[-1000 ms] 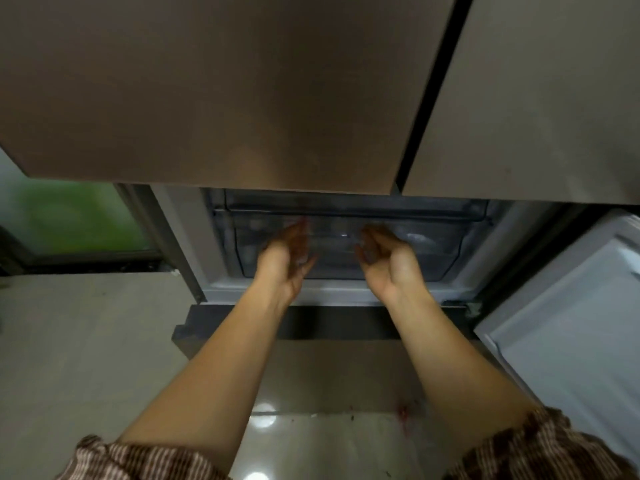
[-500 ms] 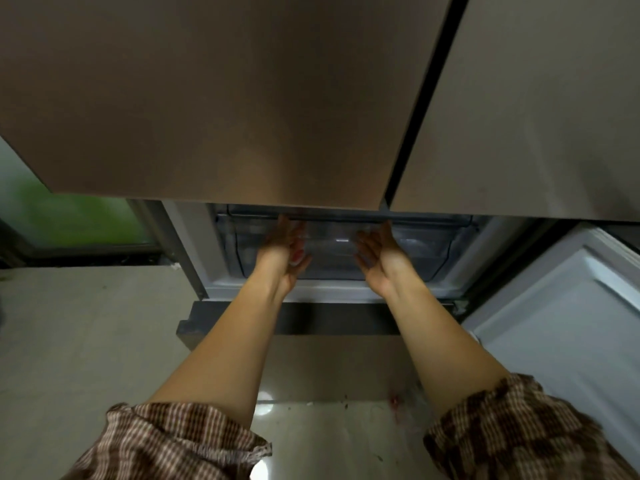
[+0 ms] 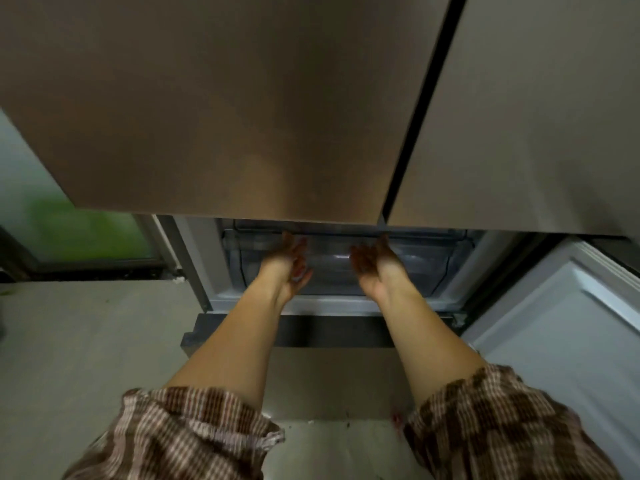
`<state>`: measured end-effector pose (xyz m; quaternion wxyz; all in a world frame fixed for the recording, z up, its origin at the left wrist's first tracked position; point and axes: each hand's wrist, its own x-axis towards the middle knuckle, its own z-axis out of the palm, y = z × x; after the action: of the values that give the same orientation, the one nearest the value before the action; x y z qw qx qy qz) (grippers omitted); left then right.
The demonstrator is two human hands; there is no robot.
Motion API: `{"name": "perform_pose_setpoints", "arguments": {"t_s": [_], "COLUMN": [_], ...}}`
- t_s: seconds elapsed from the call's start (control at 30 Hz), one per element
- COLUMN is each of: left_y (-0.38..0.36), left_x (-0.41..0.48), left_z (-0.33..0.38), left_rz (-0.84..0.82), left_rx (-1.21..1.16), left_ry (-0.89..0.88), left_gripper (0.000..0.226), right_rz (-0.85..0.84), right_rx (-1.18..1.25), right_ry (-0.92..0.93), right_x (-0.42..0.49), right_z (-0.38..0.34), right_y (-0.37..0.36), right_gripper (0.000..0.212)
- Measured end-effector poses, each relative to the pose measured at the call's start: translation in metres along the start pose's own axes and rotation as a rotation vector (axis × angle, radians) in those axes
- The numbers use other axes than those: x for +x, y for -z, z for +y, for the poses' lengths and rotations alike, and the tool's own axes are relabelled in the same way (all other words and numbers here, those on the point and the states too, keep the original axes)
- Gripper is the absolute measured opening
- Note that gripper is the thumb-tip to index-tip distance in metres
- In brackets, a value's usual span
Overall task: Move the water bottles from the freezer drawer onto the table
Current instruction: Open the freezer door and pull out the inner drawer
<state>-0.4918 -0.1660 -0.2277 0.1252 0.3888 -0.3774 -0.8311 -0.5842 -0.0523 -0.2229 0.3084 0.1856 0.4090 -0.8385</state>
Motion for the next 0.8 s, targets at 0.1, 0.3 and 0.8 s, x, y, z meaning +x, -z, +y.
{"name": "perform_pose_setpoints", "arguments": {"t_s": [0.1, 0.3, 0.8], "left_y": [0.003, 0.019, 0.049], "left_x": [-0.014, -0.054, -0.132], "left_z": [-0.004, -0.018, -0.056], "left_rz": [0.095, 0.102, 0.124], "left_rx": [-0.030, -0.016, 0.084], "left_ry": [0.043, 0.080, 0.077], "left_gripper": [0.034, 0.036, 0.037], "right_rz": [-0.003, 0.053, 0.085], "right_rx": [0.040, -0.080, -0.216], "right_ry": [-0.007, -0.039, -0.091], "right_x": [-0.017, -0.059, -0.134], "right_z": [0.005, 0.010, 0.028], "right_y": [0.007, 0.029, 0.072], "right_gripper": [0.039, 0.029, 0.038]}}
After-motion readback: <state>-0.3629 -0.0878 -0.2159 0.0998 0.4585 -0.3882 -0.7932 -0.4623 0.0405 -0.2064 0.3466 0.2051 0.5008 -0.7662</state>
